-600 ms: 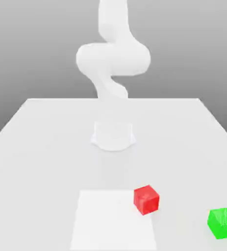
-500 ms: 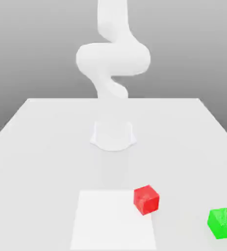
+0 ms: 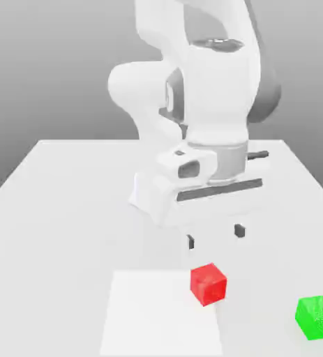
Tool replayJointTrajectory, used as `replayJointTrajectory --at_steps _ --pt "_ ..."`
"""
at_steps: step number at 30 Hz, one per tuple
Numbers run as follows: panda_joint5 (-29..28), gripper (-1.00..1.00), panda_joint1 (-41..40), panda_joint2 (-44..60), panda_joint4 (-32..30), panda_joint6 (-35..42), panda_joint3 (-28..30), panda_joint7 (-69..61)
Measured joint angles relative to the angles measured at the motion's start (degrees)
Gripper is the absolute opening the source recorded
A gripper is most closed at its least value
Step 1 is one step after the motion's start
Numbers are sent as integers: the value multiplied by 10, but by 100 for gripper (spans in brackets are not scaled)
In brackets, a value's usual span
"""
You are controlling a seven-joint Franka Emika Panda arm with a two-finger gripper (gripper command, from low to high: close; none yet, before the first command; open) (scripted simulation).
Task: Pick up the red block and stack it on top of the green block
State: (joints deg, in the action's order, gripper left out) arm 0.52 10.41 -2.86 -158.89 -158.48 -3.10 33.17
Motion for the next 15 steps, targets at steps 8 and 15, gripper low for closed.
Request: replayJointTrajectory --at_steps 8,15 --pt "-30 -100 12 160 4 -131 15 15" --pt "-32 -100 12 161 4 -132 15 16"
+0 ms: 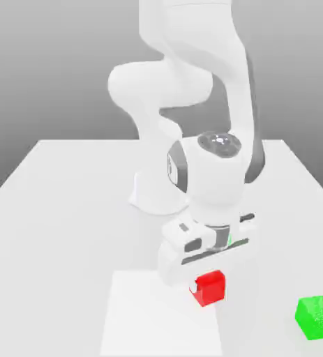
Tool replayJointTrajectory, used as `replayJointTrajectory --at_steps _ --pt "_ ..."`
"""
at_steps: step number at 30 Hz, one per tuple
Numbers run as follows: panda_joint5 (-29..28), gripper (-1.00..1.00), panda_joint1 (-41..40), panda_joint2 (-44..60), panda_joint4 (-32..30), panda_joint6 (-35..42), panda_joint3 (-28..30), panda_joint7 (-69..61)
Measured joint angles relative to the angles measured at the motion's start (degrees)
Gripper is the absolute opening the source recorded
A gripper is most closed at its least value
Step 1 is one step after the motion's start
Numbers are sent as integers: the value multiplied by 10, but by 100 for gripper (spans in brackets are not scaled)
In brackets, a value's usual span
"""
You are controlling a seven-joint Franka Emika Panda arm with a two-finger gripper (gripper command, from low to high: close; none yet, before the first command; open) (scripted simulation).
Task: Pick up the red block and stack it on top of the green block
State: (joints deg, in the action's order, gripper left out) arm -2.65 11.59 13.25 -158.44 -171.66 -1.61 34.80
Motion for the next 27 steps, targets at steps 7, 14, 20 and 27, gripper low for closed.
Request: replayJointTrajectory --at_steps 7,14,20,27 --pt "22 -100 -3 -120 -10 110 -15 -13" --pt "-1 -100 62 -71 120 193 -51 64" --pt "-12 -100 109 -5 228 236 -77 121" --pt "-35 100 123 66 240 176 -64 141"
